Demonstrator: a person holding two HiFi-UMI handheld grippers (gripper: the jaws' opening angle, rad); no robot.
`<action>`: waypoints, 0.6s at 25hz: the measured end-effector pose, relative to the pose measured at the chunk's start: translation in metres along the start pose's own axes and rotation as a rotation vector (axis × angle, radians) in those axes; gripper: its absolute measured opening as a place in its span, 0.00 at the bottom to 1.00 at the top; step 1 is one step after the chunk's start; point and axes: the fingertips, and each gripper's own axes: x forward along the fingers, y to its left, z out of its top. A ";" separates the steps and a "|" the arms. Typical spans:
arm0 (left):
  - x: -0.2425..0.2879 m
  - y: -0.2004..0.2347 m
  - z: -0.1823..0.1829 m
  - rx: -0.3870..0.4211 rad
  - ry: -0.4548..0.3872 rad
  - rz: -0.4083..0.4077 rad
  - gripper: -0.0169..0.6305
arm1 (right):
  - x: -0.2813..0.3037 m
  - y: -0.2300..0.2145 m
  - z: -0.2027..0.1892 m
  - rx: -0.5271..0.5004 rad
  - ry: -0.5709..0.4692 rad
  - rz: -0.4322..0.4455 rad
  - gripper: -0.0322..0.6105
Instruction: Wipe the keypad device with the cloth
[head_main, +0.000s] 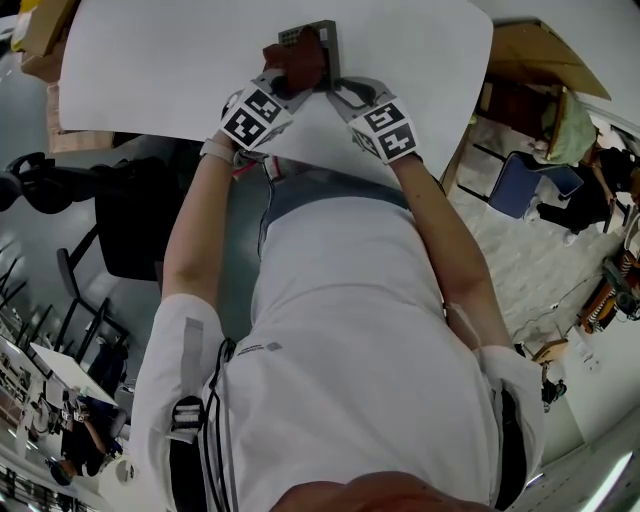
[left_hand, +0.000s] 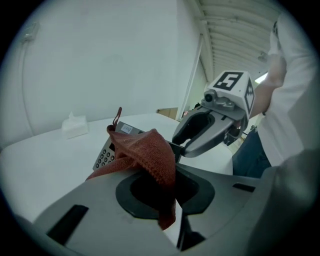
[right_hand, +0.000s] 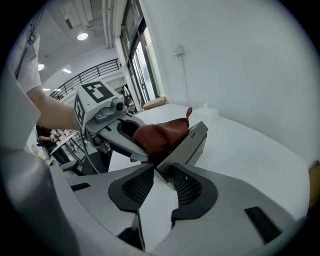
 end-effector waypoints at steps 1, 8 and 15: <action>-0.002 -0.003 -0.003 0.005 0.005 -0.010 0.11 | 0.001 0.000 0.000 -0.002 0.001 0.000 0.25; -0.012 0.009 0.038 -0.054 -0.126 -0.004 0.11 | 0.000 0.000 -0.001 -0.025 0.007 0.002 0.25; 0.010 0.026 0.058 0.007 -0.090 -0.009 0.11 | 0.001 0.003 -0.002 -0.096 0.043 0.003 0.25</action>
